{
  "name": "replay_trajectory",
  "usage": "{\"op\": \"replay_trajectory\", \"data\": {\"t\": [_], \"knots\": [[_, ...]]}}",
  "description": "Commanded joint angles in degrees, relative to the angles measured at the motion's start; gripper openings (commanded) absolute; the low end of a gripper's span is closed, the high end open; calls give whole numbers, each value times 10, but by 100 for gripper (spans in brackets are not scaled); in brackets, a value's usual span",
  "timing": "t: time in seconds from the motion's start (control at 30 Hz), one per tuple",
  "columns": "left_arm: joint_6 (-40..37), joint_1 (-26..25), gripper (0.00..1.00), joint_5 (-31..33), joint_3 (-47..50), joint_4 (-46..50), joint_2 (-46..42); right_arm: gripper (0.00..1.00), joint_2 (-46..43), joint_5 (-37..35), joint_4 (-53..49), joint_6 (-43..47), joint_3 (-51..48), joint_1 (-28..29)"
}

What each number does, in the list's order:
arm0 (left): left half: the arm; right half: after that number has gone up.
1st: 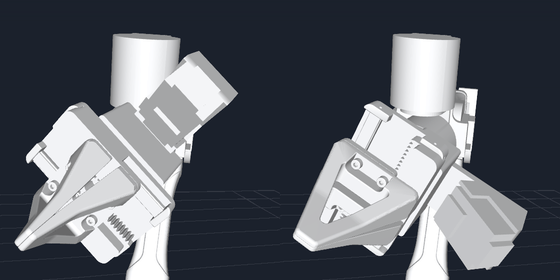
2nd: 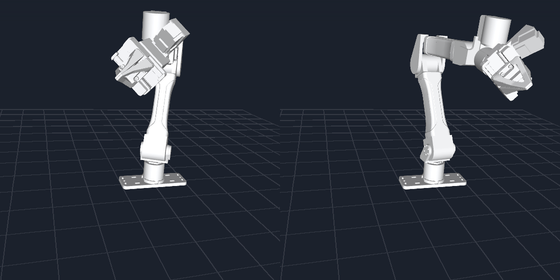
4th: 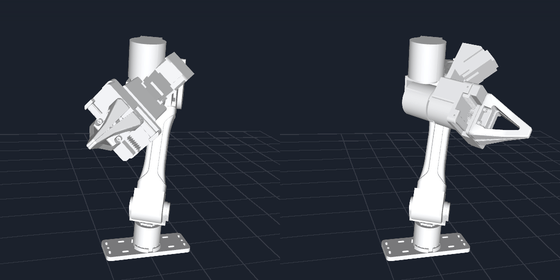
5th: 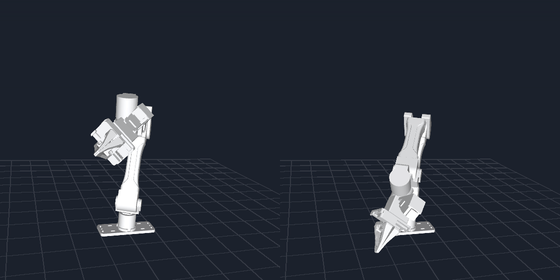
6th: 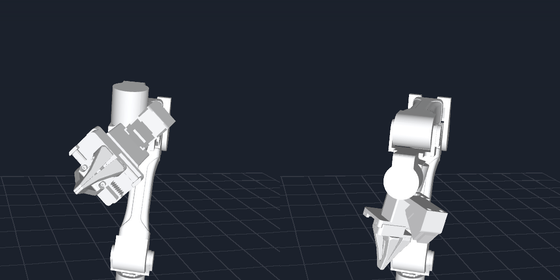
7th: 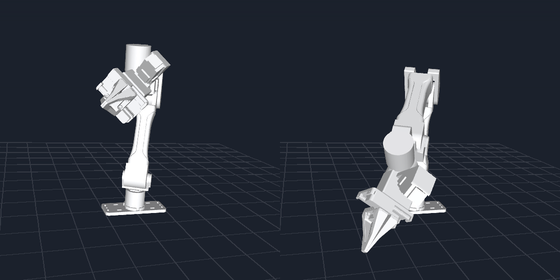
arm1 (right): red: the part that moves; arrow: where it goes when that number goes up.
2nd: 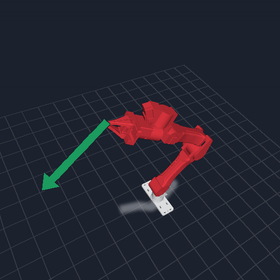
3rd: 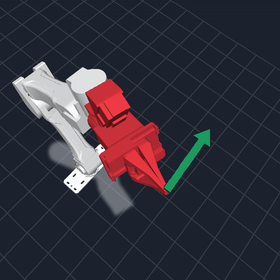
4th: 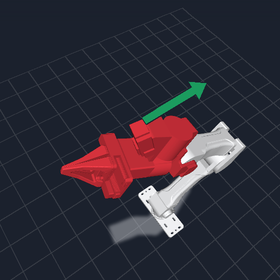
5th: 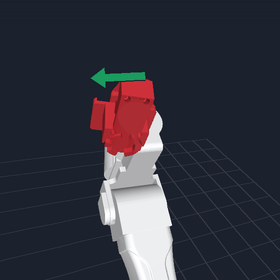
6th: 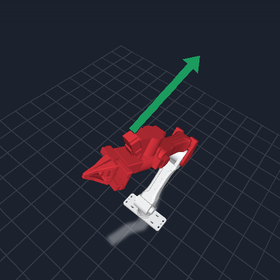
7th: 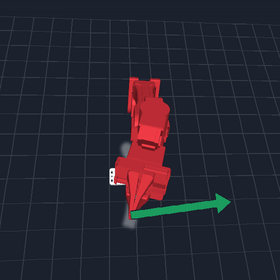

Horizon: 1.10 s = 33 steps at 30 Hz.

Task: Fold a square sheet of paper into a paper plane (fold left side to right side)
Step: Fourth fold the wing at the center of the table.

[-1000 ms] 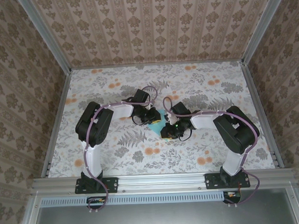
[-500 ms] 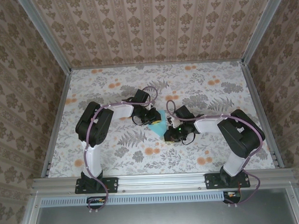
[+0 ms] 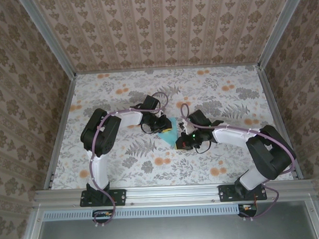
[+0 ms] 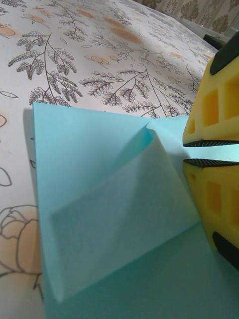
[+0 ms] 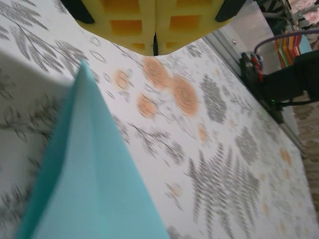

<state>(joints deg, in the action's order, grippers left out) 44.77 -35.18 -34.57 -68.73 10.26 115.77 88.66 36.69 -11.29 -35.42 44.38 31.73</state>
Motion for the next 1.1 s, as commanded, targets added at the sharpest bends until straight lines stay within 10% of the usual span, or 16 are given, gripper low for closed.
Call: {"op": "replay_trajectory", "data": {"t": [0.0,1.07], "knots": [[-15,3,19,41,19,33,13,4,23,3,21,-19,30,-8],[-50,0,24,10,45,-40,-86,0,167,-138,-57,-11,36,-15]]}}
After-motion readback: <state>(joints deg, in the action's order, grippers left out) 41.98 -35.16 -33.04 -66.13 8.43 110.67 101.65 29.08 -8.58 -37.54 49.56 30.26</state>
